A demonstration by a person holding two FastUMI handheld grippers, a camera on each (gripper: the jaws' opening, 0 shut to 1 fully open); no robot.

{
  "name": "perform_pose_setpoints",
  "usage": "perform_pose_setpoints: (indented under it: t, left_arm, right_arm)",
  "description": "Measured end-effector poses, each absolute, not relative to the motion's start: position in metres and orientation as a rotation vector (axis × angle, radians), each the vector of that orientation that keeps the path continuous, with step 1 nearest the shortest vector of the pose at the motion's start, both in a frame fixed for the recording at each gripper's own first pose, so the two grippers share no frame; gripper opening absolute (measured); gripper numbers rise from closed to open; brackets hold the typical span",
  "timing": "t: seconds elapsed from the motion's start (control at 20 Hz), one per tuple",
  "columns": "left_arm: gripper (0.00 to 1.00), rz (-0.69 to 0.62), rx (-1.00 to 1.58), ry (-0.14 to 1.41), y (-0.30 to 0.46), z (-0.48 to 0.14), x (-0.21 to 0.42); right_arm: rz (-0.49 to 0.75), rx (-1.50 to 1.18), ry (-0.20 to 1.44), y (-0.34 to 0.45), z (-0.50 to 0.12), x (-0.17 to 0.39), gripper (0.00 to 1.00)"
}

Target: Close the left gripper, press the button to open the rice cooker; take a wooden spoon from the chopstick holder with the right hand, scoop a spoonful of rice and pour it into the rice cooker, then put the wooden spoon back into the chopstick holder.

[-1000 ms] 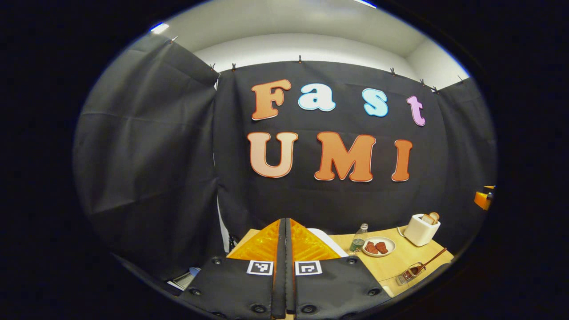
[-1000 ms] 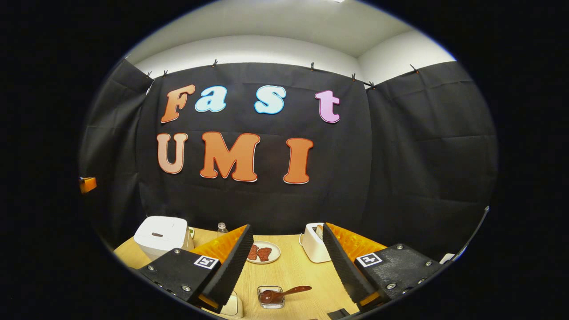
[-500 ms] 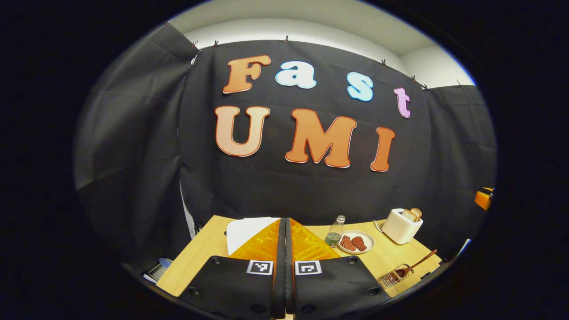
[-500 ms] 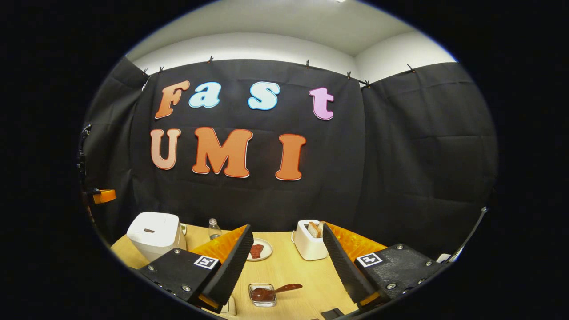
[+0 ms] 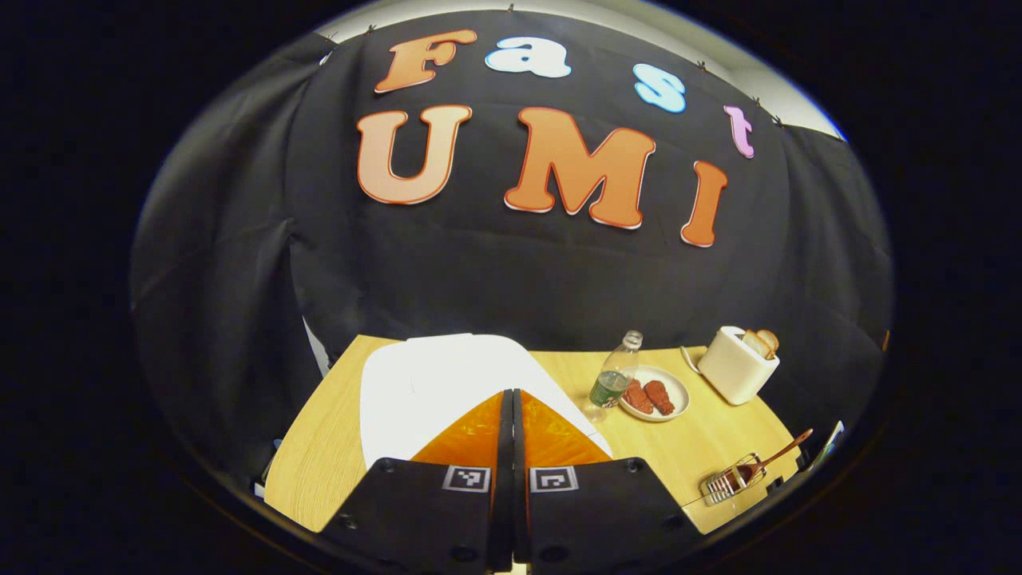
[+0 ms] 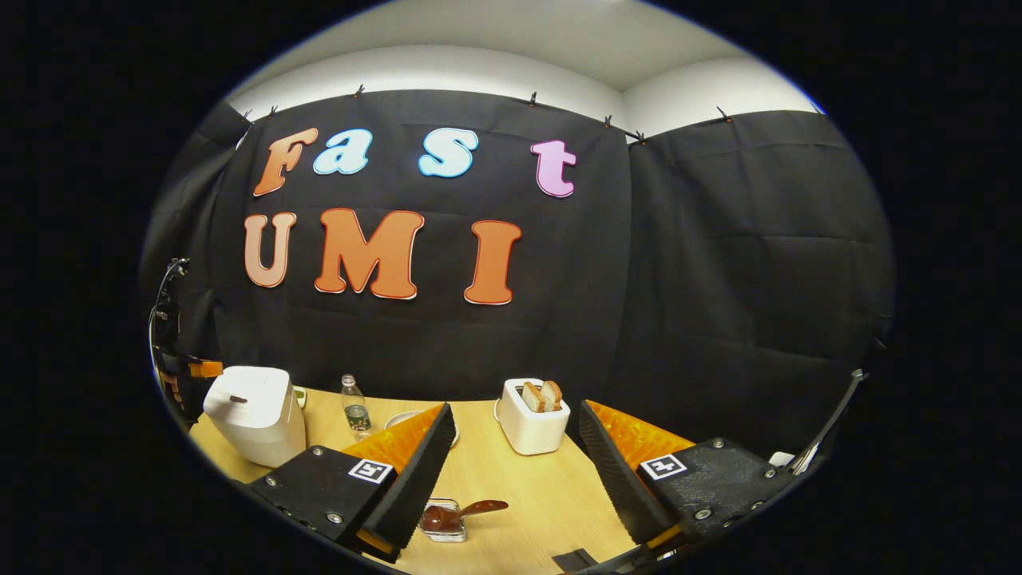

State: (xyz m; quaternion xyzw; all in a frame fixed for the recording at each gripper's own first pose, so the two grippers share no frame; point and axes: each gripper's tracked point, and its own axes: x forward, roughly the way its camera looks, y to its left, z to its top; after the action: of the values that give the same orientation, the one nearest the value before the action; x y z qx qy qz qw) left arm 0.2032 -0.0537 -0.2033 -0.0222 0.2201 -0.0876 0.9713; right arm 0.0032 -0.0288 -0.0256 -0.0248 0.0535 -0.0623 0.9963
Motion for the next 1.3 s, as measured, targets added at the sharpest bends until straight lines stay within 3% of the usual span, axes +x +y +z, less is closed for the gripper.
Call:
perform_pose_setpoints:
  t: [0.55, 0.95, 1.1, 1.3]
  left_arm:
    - [0.05, -0.172, -0.052, 0.618, -0.056, -0.270, 0.217]
    - [0.05, -0.158, -0.044, 0.610, -0.053, -0.274, 0.218]
    - [0.04, -0.148, -0.060, 0.545, -0.051, -0.246, 0.221]
    - [0.05, -0.120, -0.076, 0.337, -0.040, -0.147, 0.215]
  right_arm:
    - [-0.174, -0.040, 0.144, -0.048, -0.040, 0.012, 0.97]
    - [-0.152, -0.032, 0.176, -0.041, -0.053, 0.021, 0.97]
    - [-0.149, -0.024, 0.165, -0.042, -0.047, 0.023, 0.97]
    - [-0.142, -0.007, 0.148, -0.041, -0.045, 0.023, 0.97]
